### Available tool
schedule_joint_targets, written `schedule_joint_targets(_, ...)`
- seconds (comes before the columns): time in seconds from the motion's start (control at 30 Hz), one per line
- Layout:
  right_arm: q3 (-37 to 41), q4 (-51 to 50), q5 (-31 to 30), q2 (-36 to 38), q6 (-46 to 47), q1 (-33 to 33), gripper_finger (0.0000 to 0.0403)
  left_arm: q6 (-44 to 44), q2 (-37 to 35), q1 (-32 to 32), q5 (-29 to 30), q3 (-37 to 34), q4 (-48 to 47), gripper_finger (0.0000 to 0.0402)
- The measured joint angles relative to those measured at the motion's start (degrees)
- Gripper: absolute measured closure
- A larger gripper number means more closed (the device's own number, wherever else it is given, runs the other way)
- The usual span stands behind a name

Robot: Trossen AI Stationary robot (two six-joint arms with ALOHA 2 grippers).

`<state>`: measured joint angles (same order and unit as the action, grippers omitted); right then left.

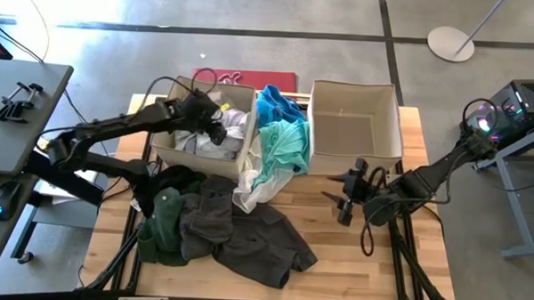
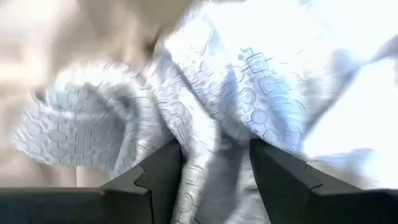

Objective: Sort clothes
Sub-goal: Put the blue patterned shirt into the left laundry organizer, then put the light blue shorts into the left laundry organizer

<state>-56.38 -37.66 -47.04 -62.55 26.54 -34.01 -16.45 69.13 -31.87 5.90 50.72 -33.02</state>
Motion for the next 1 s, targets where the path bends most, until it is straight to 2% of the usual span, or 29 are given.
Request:
schedule_joint_targets(0.13,0.00,11.54,10.26,-1.92,-12.12,1.31,0.0202,-0.72,-4.83,4.21,-0.16,3.72,-0.32,0.0222)
schedule_joint_targets(0.27,0.00,25.21,21.78,-6.92,-26.23,3.48,0.0202,-0.97,-8.65,10.13,0.20,4.32,1.09,0.0222)
schedule_joint_targets(0.33,-0.03,30.47,21.88,-10.49,-31.25,4.80,0.0202,-1.04,-9.28,13.25,1.42,4.31,1.83,0.0223)
schedule_joint_targets(0.4,-1.16,32.49,19.05,-14.18,-34.19,7.01,0.0202,-1.31,-9.41,16.46,3.35,4.31,2.58,0.0223)
schedule_joint_targets(0.47,-3.65,31.56,17.13,-17.38,-34.35,10.21,0.0202,-1.33,-9.00,19.62,5.35,4.31,3.49,0.0223)
schedule_joint_targets(0.53,-6.85,28.24,17.74,-20.08,-34.00,13.83,0.0201,-1.48,-8.33,22.55,7.14,4.31,4.33,0.0223)
schedule_joint_targets(0.67,-14.05,17.11,25.36,-25.44,-32.43,21.90,0.0191,-1.44,-6.66,27.54,10.56,4.31,6.84,0.0223)
schedule_joint_targets(0.8,-20.38,9.18,31.83,-31.31,-30.01,29.79,0.0159,-0.08,-4.81,30.52,12.86,4.31,7.98,0.0223)
schedule_joint_targets(1.0,-25.34,1.23,33.60,-41.71,-34.52,36.21,0.0117,0.09,-2.39,32.24,13.77,4.31,7.95,0.0223)
